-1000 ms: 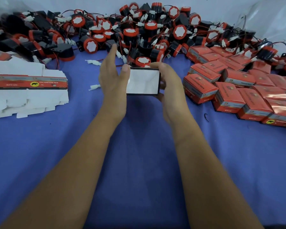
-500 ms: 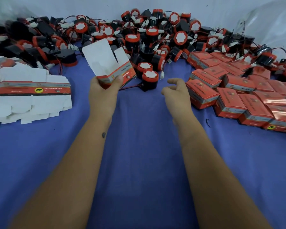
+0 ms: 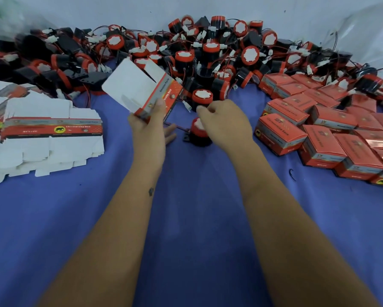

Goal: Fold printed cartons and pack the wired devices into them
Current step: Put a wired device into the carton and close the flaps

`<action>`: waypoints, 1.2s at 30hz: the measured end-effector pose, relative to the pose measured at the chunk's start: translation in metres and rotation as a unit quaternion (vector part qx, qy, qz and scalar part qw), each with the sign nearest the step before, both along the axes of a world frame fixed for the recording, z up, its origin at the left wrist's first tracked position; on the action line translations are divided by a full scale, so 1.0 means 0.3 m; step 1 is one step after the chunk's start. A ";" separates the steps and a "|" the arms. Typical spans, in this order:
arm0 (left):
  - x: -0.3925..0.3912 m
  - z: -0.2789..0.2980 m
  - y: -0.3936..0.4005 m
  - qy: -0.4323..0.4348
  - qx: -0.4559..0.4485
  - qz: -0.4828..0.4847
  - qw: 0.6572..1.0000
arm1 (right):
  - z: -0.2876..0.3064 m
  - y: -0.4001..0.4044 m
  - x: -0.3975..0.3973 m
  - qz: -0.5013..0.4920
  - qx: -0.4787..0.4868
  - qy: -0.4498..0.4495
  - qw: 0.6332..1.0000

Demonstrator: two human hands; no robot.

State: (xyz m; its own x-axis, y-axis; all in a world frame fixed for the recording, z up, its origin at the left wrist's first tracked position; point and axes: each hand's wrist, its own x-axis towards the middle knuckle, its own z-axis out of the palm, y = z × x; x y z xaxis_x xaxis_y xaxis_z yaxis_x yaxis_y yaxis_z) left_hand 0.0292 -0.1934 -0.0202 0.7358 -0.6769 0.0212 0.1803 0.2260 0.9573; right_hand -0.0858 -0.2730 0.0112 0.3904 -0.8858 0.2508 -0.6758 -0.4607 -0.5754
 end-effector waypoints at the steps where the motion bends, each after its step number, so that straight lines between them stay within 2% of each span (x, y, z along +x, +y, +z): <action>1: -0.004 0.000 -0.003 -0.004 0.008 -0.008 1.000 | 0.013 0.013 -0.009 0.008 0.047 -0.052 0.998; 3: -0.006 0.001 -0.005 0.005 0.013 -0.012 1.000 | 0.039 0.032 -0.029 0.053 0.105 -0.113 0.987; 4: -0.005 0.001 -0.006 0.015 0.013 -0.015 1.000 | 0.048 0.038 -0.039 0.088 0.119 -0.102 0.984; 8: -0.006 0.001 -0.002 0.041 0.001 -0.026 0.999 | 0.046 0.073 -0.070 0.259 0.239 0.010 0.936; 10: -0.007 -0.004 -0.005 0.031 0.008 -0.030 0.999 | 0.040 0.099 -0.080 0.297 0.235 0.053 0.924; 12: -0.007 -0.010 -0.008 0.023 0.010 -0.031 0.999 | 0.029 0.108 -0.094 0.285 0.200 0.071 0.935; 14: -0.005 -0.017 -0.008 -0.010 0.008 -0.007 1.000 | 0.011 0.113 -0.106 0.244 0.154 0.050 0.956; 18: 0.013 -0.032 0.006 -0.171 0.029 0.056 0.983 | -0.025 0.115 -0.133 0.093 0.117 -0.107 0.983; 21: 0.028 -0.045 0.011 -0.222 0.054 0.033 0.973 | -0.041 0.126 -0.128 -0.013 0.015 -0.228 0.974; 24: 0.023 -0.051 0.014 -0.258 0.082 -0.002 0.963 | -0.046 0.142 -0.108 -0.045 -0.110 -0.282 0.952; 28: 0.001 -0.041 0.018 -0.287 0.097 -0.052 0.951 | -0.053 0.165 -0.080 0.015 -0.204 -0.254 0.945; 31: -0.007 -0.033 0.026 -0.326 0.106 -0.099 0.934 | -0.055 0.171 -0.070 0.056 -0.184 -0.202 0.960; 36: -0.003 -0.036 0.027 -0.333 0.127 -0.162 0.920 | -0.052 0.171 -0.081 0.116 -0.130 -0.143 0.974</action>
